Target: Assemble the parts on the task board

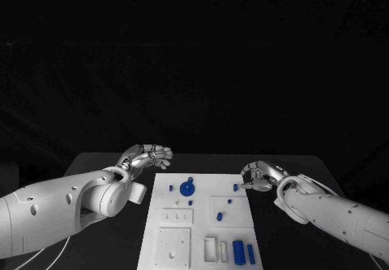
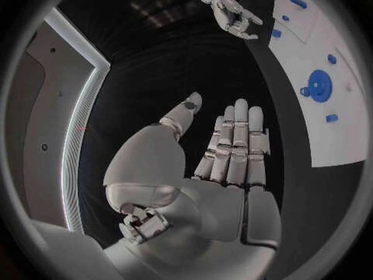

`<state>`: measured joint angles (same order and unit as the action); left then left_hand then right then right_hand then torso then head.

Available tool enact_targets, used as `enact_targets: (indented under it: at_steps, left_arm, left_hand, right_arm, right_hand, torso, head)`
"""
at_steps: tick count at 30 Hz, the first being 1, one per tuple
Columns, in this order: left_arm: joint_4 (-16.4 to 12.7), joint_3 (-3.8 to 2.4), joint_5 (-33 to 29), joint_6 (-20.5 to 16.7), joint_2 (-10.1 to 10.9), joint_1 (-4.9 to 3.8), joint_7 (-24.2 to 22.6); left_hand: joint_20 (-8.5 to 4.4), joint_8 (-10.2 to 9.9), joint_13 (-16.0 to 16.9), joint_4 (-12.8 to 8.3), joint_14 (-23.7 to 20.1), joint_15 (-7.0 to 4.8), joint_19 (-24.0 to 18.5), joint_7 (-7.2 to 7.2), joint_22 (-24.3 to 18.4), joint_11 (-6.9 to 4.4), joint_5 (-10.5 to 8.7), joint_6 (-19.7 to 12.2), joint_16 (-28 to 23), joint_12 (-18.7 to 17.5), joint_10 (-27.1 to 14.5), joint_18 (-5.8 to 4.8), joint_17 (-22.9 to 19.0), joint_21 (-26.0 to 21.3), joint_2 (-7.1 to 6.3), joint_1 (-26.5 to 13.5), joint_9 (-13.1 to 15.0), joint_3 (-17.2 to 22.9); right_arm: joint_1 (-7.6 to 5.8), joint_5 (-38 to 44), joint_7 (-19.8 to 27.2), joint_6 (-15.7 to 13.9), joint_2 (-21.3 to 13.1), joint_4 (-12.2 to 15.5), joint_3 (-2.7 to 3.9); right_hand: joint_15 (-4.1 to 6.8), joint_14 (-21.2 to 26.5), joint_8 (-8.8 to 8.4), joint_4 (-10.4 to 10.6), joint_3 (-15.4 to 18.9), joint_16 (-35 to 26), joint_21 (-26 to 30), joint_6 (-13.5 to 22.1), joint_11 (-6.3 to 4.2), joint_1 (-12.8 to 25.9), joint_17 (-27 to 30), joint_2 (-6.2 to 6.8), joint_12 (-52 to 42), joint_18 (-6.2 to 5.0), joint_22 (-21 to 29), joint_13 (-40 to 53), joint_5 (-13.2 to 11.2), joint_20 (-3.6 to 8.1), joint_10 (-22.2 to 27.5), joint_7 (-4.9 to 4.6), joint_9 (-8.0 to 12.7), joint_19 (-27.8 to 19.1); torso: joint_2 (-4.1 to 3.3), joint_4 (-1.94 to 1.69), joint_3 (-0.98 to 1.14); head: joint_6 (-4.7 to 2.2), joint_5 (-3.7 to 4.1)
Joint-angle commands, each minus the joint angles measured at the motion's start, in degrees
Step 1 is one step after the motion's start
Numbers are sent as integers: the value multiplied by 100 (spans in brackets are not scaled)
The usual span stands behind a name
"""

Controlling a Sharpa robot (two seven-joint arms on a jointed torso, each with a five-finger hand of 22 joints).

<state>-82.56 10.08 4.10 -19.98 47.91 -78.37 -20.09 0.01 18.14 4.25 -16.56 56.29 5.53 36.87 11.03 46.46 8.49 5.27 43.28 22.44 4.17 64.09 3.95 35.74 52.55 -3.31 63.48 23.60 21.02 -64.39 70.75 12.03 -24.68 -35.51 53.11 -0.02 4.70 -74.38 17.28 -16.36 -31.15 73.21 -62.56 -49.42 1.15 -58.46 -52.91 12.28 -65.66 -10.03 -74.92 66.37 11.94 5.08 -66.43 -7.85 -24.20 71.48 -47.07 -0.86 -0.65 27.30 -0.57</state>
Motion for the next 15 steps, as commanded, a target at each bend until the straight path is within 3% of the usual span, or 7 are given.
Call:
enact_targets:
  at_steps: [1,5,7,11,14,15]
  left_arm:
    - [-3,-4,16,118,-7,0,-92]
    - [-7,-4,24,122,-7,6,-94]
    - [-17,-4,27,123,-2,6,-91]
    - [-54,-4,34,121,20,7,-88]
    - [-83,-4,43,116,38,6,-89]
    - [-88,-4,45,116,41,6,-89]
  left_hand:
    - [-2,6,7,-1,39,18,-31,31,-7,-4,-1,35,-40,29,31,103,8,-33,-11,3,-2,-29]
    - [-2,6,7,-1,39,19,-32,31,-7,-4,-1,35,-41,29,31,103,10,-33,-11,4,-3,-29]
    - [-1,6,7,-1,38,19,-32,31,-7,-5,-1,35,-42,28,32,103,10,-33,-11,5,-3,-29]
    - [-1,6,7,-1,38,19,-34,31,-7,-5,-2,35,-44,28,32,103,11,-34,-11,5,-3,-30]
    - [-1,6,7,-2,37,19,-35,30,-7,-6,-2,35,-45,27,32,103,12,-34,-13,6,-3,-30]
    - [-1,6,7,-2,37,19,-35,31,-7,-6,-3,35,-46,27,31,103,13,-34,-13,6,-3,-31]
  right_arm:
    - [74,-67,188,60,80,-126,1]
    - [156,-52,175,75,182,-292,0]
    - [186,-51,177,82,200,-329,0]
    - [226,-36,178,98,264,-404,0]
    - [247,-23,164,82,310,-462,0]
    - [249,-22,161,73,322,-479,0]
  right_hand:
    - [7,29,-35,-5,42,-19,27,4,42,-67,-8,-14,20,-497,-75,-9,36,-12,76,-26,10,-44]
    - [7,25,-41,-8,55,-19,26,11,41,-112,-11,-34,15,-497,-76,-10,59,-11,76,-25,13,-44]
    - [7,24,-42,-10,60,-19,25,11,41,-131,-13,-40,13,-497,-77,-11,60,-11,76,-25,13,-44]
    - [9,23,-42,-13,65,-20,25,9,39,-160,-16,-48,10,-497,-78,-12,56,-10,77,-23,14,-45]
    - [13,22,-43,-15,70,-21,25,7,34,-205,-19,-64,8,-497,-79,-14,35,-11,78,-17,15,-48]
    - [15,22,-44,-14,71,-21,25,7,32,-214,-20,-71,7,-497,-79,-14,27,-12,79,-15,16,-48]
  torso:
    - [1,-14,52]
    - [-12,-21,36]
    - [-18,-22,46]
    - [-19,-22,29]
    - [-39,-32,38]
    - [-51,-66,15]
  head:
    - [33,2]
    - [39,13]
    - [49,9]
    - [77,9]
    - [81,34]
    - [74,71]
